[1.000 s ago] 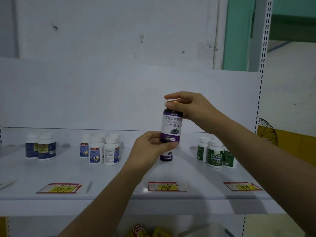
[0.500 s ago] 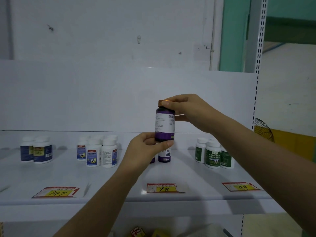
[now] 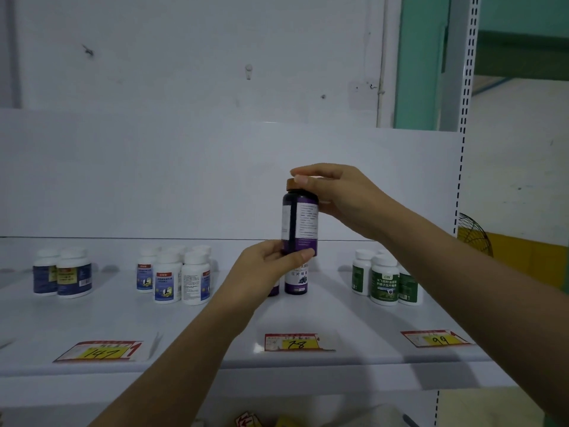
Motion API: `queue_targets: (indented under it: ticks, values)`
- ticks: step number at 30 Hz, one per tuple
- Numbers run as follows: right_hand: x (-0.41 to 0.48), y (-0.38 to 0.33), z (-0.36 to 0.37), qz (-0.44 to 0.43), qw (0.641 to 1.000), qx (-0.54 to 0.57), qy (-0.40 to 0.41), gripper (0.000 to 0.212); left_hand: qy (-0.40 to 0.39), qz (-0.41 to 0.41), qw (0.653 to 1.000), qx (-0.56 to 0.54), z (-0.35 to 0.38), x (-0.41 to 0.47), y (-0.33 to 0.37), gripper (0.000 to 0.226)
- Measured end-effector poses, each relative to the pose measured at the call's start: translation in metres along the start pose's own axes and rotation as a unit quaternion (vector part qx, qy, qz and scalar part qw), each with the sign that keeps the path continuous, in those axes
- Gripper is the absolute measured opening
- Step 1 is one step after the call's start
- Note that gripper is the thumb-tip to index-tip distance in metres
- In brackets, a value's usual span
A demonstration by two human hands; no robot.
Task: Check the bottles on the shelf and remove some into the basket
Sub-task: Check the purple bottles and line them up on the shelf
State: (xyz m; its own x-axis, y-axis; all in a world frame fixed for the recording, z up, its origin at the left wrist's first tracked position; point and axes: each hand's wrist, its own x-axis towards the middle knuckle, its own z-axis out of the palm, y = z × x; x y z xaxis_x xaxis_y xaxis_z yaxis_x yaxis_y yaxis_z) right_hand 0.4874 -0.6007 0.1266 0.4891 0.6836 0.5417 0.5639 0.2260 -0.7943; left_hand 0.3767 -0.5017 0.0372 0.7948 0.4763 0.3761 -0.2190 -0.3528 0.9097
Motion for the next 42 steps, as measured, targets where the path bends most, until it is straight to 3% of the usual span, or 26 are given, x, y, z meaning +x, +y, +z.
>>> queue_targets:
  ticks: [4, 7, 10, 13, 19, 24, 33, 39, 42]
  values:
    - [-0.001, 0.000, 0.001, 0.040, 0.998, -0.031, -0.046, 0.037, 0.048, 0.004, 0.999, -0.020, 0.002, 0.000, -0.002, 0.050]
    - [0.001, 0.000, 0.008, 0.030, 0.997, -0.078, -0.004, 0.042, 0.084, 0.002, 0.996, -0.019, 0.005, 0.001, -0.003, 0.055]
    - [0.000, 0.002, 0.006, 0.022, 0.999, -0.034, 0.021, 0.034, 0.041, -0.008, 0.999, -0.010, 0.003, 0.000, -0.002, 0.063]
    - [-0.002, 0.006, 0.004, 0.027, 0.999, 0.039, -0.008, 0.030, -0.007, -0.016, 1.000, 0.006, 0.002, -0.001, 0.000, 0.060]
    - [-0.005, 0.005, 0.001, 0.014, 0.997, 0.052, -0.052, 0.028, -0.009, -0.027, 0.998, -0.048, 0.000, -0.001, 0.000, 0.051]
    - [-0.006, 0.006, 0.008, 0.025, 0.998, -0.048, -0.025, 0.045, 0.064, 0.004, 0.996, -0.056, 0.003, -0.001, 0.002, 0.049]
    - [-0.004, 0.006, 0.019, 0.036, 0.999, -0.038, 0.006, 0.036, 0.131, 0.019, 0.991, 0.029, 0.003, -0.003, 0.000, 0.049]
    - [-0.004, 0.011, 0.016, 0.024, 1.000, 0.003, 0.004, 0.040, 0.016, -0.014, 0.999, 0.026, -0.009, -0.006, 0.001, 0.052]
    - [-0.010, 0.013, 0.018, 0.020, 0.999, 0.032, -0.036, 0.037, 0.039, 0.006, 0.999, 0.022, -0.008, -0.005, -0.002, 0.051]
